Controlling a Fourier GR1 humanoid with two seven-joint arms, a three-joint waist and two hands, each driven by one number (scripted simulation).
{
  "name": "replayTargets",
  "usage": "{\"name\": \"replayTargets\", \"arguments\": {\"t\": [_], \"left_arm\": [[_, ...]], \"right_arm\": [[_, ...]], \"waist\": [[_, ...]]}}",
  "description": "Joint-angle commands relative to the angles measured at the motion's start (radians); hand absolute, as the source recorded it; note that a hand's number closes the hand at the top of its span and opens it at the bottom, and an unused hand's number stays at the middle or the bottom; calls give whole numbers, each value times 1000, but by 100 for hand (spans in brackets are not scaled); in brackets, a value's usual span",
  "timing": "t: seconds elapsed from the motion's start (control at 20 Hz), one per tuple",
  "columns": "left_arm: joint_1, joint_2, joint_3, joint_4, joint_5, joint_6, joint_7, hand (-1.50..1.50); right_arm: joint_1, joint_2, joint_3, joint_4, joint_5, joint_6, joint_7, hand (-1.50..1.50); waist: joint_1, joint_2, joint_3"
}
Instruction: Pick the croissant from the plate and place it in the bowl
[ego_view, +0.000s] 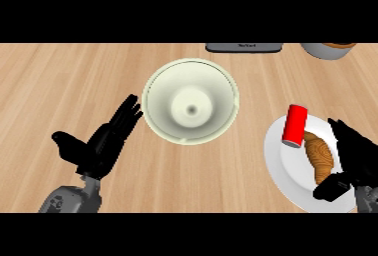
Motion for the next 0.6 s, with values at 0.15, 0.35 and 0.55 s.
{"name": "replayTargets", "arguments": {"t": [0.15,0.35,0.55], "left_arm": [[-5,-73,-2,20,-48,3,-5,0],[-8,-38,78,54,-25,-92,-14,0],[-49,-76,78,67,-74,-70,6,0]], "right_arm": [[-31,50,-37,92,31,86,2,-150],[-7,77,-36,93,106,65,-75,-150],[-15,115,-43,126,157,71,-73,-150]], "waist": [[-4,0,0],[-4,0,0],[-6,-1,0]]}}
